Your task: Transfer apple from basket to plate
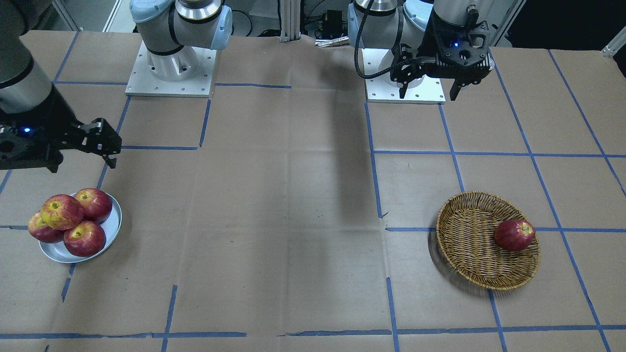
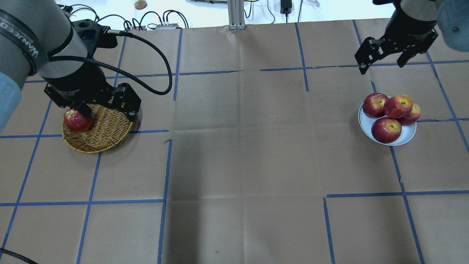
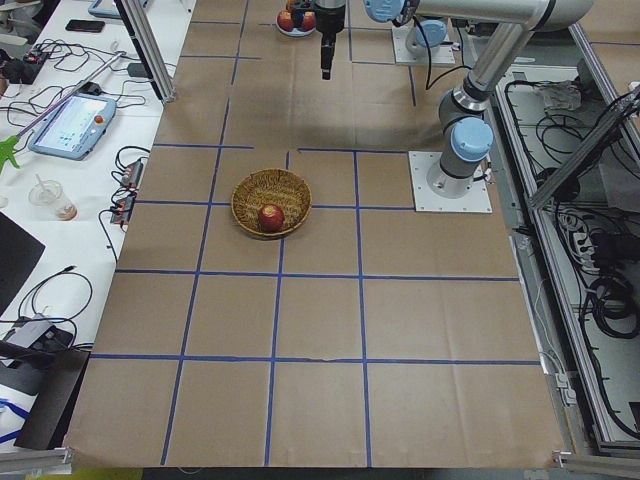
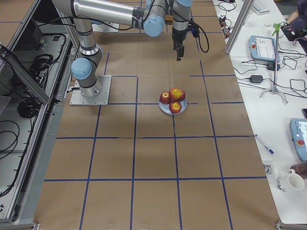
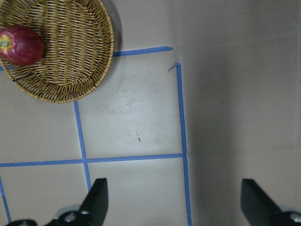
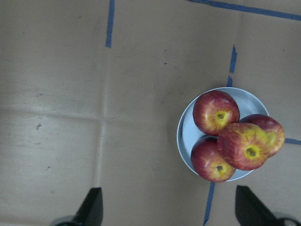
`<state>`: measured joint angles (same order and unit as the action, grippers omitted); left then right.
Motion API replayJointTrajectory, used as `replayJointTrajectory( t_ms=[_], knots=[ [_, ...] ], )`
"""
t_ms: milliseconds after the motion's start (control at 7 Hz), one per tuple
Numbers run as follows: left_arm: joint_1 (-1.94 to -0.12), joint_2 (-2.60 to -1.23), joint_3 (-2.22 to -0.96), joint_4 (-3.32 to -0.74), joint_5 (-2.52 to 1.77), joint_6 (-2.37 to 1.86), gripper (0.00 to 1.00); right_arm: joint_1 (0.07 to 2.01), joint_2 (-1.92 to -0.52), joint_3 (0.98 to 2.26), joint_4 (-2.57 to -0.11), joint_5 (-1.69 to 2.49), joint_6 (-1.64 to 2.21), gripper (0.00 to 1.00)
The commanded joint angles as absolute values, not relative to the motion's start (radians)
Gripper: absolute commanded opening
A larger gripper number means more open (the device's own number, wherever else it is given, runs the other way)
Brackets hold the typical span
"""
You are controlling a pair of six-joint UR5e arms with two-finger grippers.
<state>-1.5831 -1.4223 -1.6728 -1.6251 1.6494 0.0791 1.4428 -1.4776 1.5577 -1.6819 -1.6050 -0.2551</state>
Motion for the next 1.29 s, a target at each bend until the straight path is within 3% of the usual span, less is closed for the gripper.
replayJointTrajectory(
  t_ms=[0, 1143],
  knots=[
    [-1.583, -1.416, -1.677, -1.626, 1.652, 0.078, 1.0, 1.56, -1.499, 1.555, -1.655, -1.6, -0.131, 1.0],
    [-1.583, -1.425, -1.666, -1.624, 1.632, 0.075, 1.0, 1.571, -1.494, 1.551, -1.655, -1.598, -0.12, 1.0]
  ],
)
